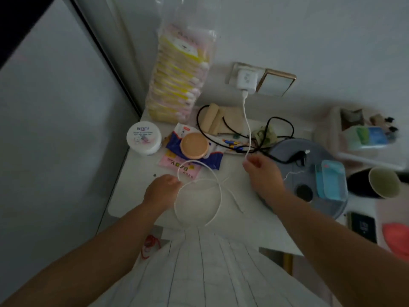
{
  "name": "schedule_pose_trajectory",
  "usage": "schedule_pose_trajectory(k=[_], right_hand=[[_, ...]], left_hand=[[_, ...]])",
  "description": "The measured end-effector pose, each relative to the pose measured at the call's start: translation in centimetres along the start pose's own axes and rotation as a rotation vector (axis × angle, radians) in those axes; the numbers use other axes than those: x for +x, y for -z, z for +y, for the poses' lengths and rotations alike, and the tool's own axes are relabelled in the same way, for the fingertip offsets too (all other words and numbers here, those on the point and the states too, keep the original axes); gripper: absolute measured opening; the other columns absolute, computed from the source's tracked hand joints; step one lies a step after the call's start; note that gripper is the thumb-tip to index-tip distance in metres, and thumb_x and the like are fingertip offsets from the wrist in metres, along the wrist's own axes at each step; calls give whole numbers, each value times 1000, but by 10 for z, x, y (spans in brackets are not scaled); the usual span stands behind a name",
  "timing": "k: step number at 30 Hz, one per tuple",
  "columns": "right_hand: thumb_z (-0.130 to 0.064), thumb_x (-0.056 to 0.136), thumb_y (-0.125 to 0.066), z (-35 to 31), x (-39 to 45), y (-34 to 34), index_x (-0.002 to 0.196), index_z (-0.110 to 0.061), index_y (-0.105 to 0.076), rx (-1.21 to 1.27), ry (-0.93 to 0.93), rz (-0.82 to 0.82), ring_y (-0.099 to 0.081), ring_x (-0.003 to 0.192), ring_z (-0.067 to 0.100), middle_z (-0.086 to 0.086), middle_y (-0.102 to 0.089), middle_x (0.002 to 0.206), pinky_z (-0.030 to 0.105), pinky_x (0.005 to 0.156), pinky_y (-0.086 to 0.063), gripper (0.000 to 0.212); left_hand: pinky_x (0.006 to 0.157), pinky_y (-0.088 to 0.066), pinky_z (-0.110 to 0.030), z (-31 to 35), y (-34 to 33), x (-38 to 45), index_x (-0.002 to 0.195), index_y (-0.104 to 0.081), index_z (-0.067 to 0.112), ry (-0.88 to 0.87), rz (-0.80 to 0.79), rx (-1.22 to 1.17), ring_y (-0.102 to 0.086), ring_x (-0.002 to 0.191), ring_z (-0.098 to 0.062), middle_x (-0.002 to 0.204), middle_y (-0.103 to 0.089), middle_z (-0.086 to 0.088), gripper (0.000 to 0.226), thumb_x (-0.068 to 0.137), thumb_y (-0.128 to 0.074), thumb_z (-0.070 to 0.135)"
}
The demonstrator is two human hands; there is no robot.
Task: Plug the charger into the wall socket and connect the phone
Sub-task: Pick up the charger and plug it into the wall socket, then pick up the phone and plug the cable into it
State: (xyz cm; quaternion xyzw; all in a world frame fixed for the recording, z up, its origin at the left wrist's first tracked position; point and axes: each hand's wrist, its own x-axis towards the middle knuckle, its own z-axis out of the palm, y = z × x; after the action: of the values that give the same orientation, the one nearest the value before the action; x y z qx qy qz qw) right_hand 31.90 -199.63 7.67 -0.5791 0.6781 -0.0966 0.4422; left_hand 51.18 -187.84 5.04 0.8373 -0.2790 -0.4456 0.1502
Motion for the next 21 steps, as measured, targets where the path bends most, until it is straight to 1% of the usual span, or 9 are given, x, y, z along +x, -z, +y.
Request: schedule_pose_trajectory(k=[2, 4, 5, 8, 11, 13, 15, 19, 21], right_hand=[[-29, 87, -54, 16, -21, -14, 119, -14, -59, -94, -41, -15, -57, 109, 25, 7, -65, 115, 27, 88, -41, 35], [-28, 88, -54, 32, -34, -27, 123, -12, -56, -191, -67, -52, -56, 114, 25, 8, -62, 124, 24, 85, -39, 38], [-29, 88, -53, 39, -39, -33, 126, -12, -53, -251, -79, -83, -54, 116, 26, 9, -59, 128, 25, 87, -39, 41], [-30, 89, -51, 59, -47, -49, 133, -13, -45, -450, -80, -134, -47, 124, 26, 10, -50, 136, 34, 102, -38, 47], [-29, 89, -51, 70, -49, -62, 131, -12, -46, -551, -57, -98, -47, 120, 29, 13, -48, 132, 37, 100, -40, 46], [-27, 89, -50, 75, -46, -68, 127, -10, -49, -585, -45, -58, -48, 116, 30, 14, -49, 128, 38, 96, -42, 41], [-24, 89, -49, 77, -45, -73, 119, -9, -53, -585, -52, -4, -50, 110, 31, 14, -52, 121, 37, 89, -44, 34], [-21, 90, -45, 83, -48, -81, 106, -6, -58, -572, -95, 39, -52, 102, 31, 14, -56, 111, 35, 82, -43, 26], [-20, 89, -43, 85, -56, -80, 102, -8, -58, -503, -124, 44, -53, 93, 27, 11, -57, 104, 33, 77, -42, 23]], left_hand=[[98, -39, -32, -30, -2, -1, 124, -56, 8, -9, -25, 101, -51, 122, -29, 135, -54, -12, 42, 88, -46, 28], [108, -31, -33, -53, -4, 0, 133, -47, 13, -23, -42, 166, -41, 133, -25, 146, -43, -9, 49, 89, -47, 33], [112, -27, -34, -62, -5, 1, 137, -42, 14, -47, -55, 211, -34, 138, -24, 150, -37, -8, 52, 89, -46, 35], [116, -22, -39, -78, -6, 6, 141, -34, 12, -122, -96, 372, -20, 144, -25, 156, -23, -11, 56, 91, -42, 37], [115, -25, -44, -90, -9, 7, 141, -31, 11, -210, -114, 531, -15, 145, -28, 156, -17, -15, 60, 90, -40, 41], [117, -17, -42, -96, -11, 4, 146, -17, 15, -222, -136, 620, -1, 148, -26, 160, -1, -10, 67, 90, -39, 43], [118, -14, -41, -99, -12, 2, 148, -6, 18, -245, -153, 697, 5, 148, -26, 160, 8, -8, 71, 90, -38, 45], [117, -15, -44, -102, -12, 1, 148, 1, 19, -272, -164, 791, 7, 147, -28, 159, 13, -10, 77, 89, -38, 47], [118, -15, -45, -103, -13, 1, 148, 2, 19, -270, -175, 801, 8, 147, -28, 159, 15, -10, 78, 88, -39, 48]])
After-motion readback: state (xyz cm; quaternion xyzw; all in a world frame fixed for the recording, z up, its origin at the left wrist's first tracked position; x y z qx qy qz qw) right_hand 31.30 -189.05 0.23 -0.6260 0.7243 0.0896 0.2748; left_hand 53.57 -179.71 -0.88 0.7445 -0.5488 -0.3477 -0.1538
